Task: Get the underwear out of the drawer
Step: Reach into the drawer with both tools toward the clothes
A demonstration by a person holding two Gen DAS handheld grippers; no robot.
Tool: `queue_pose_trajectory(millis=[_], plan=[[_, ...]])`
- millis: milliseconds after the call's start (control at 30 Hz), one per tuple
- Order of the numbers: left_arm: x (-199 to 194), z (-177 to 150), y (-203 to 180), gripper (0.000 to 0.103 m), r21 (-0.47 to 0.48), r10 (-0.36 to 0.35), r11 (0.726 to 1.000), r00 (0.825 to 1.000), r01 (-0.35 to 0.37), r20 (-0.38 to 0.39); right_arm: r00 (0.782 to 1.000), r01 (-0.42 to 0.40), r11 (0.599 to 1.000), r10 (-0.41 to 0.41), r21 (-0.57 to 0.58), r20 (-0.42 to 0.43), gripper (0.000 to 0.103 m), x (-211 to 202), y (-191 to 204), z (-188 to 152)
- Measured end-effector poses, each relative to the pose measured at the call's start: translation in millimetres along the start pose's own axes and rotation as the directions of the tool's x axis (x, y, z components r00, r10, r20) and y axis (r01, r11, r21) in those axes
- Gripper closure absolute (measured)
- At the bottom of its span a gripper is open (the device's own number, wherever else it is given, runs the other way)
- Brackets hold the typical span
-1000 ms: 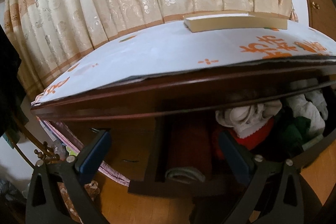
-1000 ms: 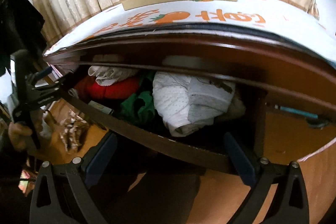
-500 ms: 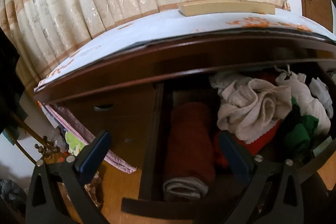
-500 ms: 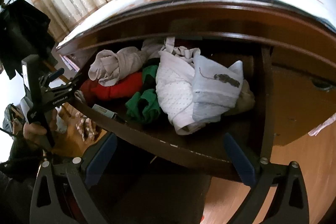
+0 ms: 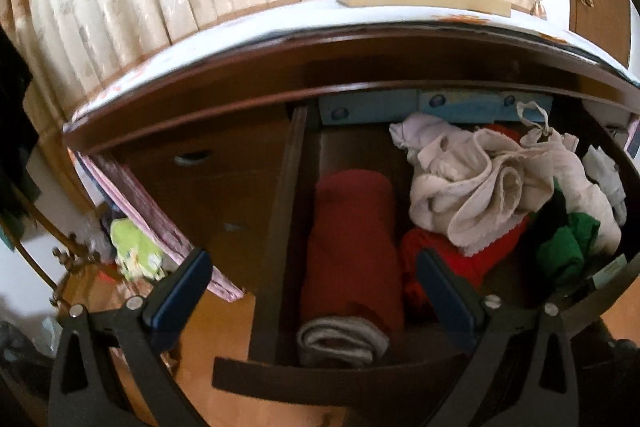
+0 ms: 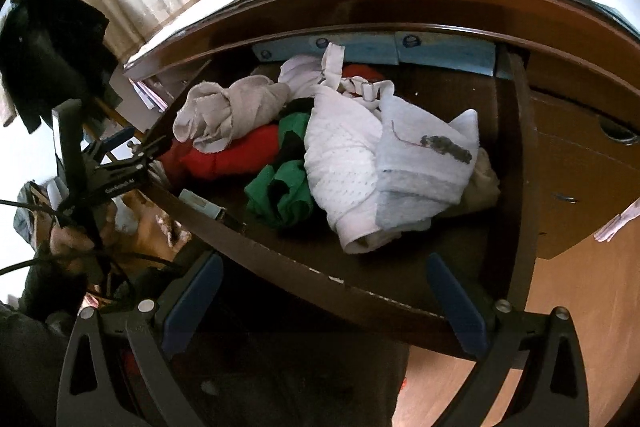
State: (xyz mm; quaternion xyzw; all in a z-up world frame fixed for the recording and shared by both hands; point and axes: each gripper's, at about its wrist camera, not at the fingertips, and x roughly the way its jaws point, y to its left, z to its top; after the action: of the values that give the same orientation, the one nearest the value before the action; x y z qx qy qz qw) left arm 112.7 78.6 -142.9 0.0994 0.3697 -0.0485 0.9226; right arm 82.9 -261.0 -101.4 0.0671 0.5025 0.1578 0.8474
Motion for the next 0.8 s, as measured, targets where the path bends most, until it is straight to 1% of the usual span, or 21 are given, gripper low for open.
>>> queue_pose_trajectory(millis=[100, 167, 300, 333, 400, 433, 467, 500, 533, 600, 667, 733, 767, 800], plan=[[1, -1, 2, 0.000, -0.012, 0.002, 1.000, 1.000, -0.002, -0.009, 1.000, 0.014, 1.000, -0.015, -0.026, -0.021, 0.000, 3, 1, 1], [1, 0, 1, 0.000, -0.003, 0.009, 1.000, 1.000, -0.009, -0.012, 0.999, 0.016, 0.999, -0.017, -0.031, -0.028, 0.000, 3, -1, 1], [-5, 3, -2, 0.000, 0.030, 0.026, 0.999, 1.000, -0.027, 0.012, 1.000, 0.009, 1.000, -0.010, -0.030, -0.025, 0.000, 1, -5, -1], [-9, 6, -2, 0.000, 0.028, 0.016, 0.999, 1.000, -0.017, 0.018, 1.000, -0.001, 1.000, 0.001, -0.020, -0.023, 0.000, 1, -7, 0], [-18, 17, 0, 0.000, 0.007, -0.023, 1.000, 0.999, 0.023, 0.036, 0.998, -0.059, 0.997, 0.059, 0.043, -0.010, 0.000, -3, -14, 3], [-25, 26, -1, 0.000, -0.004, -0.047, 0.999, 0.997, 0.047, 0.055, 0.994, -0.105, 0.990, 0.105, 0.095, 0.008, 0.000, -8, -20, 5], [-28, 33, -2, 0.000, -0.004, -0.060, 0.998, 0.996, 0.060, 0.067, 0.992, -0.129, 0.983, 0.127, 0.127, 0.028, 0.000, -14, -24, 8], [-32, 42, -6, 0.000, 0.003, -0.071, 0.997, 0.994, 0.071, 0.082, 0.990, -0.137, 0.979, 0.129, 0.150, 0.062, 0.000, -22, -28, 12], [-33, 50, -11, 0.000, 0.016, -0.078, 0.997, 0.993, 0.077, 0.092, 0.988, -0.130, 0.980, 0.115, 0.153, 0.100, 0.000, -30, -29, 16], [-31, 67, -27, 0.000, 0.066, -0.092, 0.994, 0.990, 0.085, 0.106, 0.980, -0.090, 0.988, 0.066, 0.122, 0.188, 0.000, -49, -29, 27], [-22, 79, -41, 0.000, 0.095, -0.088, 0.992, 0.992, 0.079, 0.095, 0.973, -0.044, 0.996, 0.025, 0.078, 0.229, 0.000, -55, -25, 37], [-12, 88, -55, 0.000, 0.119, -0.096, 0.989, 0.993, 0.087, 0.073, 0.980, 0.008, 0.999, -0.018, 0.054, 0.197, 0.000, -45, -24, 46], [-5, 92, -63, 0.000, 0.127, -0.102, 0.987, 0.993, 0.095, 0.051, 0.985, 0.041, 0.999, -0.046, 0.034, 0.168, 0.000, -35, -23, 51], [1, 94, -68, 0.000, 0.130, -0.106, 0.986, 0.994, 0.101, 0.027, 0.986, 0.056, 0.998, -0.060, 0.026, 0.157, 0.002, -30, -24, 53]])
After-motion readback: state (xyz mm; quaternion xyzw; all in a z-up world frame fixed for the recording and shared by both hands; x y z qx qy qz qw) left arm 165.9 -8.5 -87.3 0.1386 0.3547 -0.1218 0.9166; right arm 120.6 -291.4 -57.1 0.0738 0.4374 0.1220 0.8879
